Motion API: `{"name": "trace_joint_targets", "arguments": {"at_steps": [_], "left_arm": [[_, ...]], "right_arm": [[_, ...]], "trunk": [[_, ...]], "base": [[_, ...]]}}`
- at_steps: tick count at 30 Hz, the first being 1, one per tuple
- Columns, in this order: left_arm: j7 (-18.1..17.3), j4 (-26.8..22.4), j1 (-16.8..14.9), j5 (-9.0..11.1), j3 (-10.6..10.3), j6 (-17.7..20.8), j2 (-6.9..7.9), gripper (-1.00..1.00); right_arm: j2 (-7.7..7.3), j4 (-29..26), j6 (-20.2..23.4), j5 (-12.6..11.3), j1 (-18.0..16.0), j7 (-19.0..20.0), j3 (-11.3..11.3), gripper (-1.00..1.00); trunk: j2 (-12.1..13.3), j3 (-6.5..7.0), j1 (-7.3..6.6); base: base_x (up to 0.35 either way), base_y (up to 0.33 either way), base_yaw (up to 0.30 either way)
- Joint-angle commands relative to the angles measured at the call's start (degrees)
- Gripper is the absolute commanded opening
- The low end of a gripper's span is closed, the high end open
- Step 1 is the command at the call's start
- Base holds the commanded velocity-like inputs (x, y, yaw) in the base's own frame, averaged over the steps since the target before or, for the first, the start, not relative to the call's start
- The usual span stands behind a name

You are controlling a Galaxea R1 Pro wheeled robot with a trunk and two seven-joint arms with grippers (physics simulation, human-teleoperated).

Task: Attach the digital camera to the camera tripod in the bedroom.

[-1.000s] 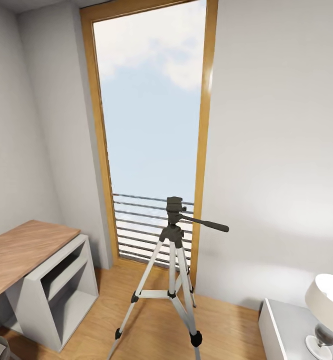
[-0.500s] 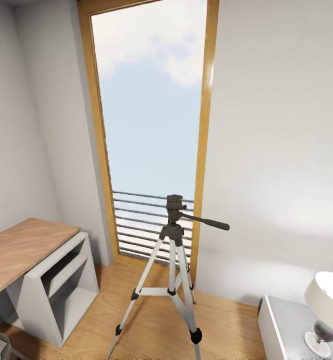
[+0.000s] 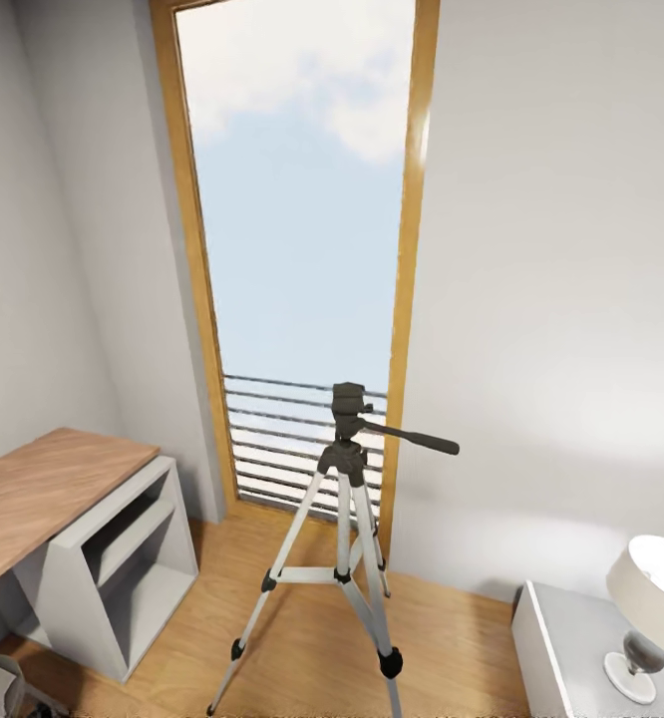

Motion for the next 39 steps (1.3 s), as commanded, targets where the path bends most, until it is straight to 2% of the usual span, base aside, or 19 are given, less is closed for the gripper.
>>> {"name": "trace_joint_targets", "arguments": {"at_steps": [1, 39], "left_arm": [[0.21, -0.03, -0.01, 0.28, -0.50, -0.09, -0.03, -1.00], [0.21, -0.03, -0.01, 0.24, -0.58, -0.09, 0.00, -1.00]], "right_arm": [[-0.03, 0.20, -0.37, 0.30, -0.06, 0.08, 0.06, 1.00], [0.26, 0.21, -0.19, 0.51, 0.54, 0.08, 0.06, 1.00]], "trunk": [[-0.06, -0.15, 0.02], [-0.06, -3.68, 0.02]], "base": [[0.000, 0.000, 0.000], [0.000, 0.000, 0.000]]}}
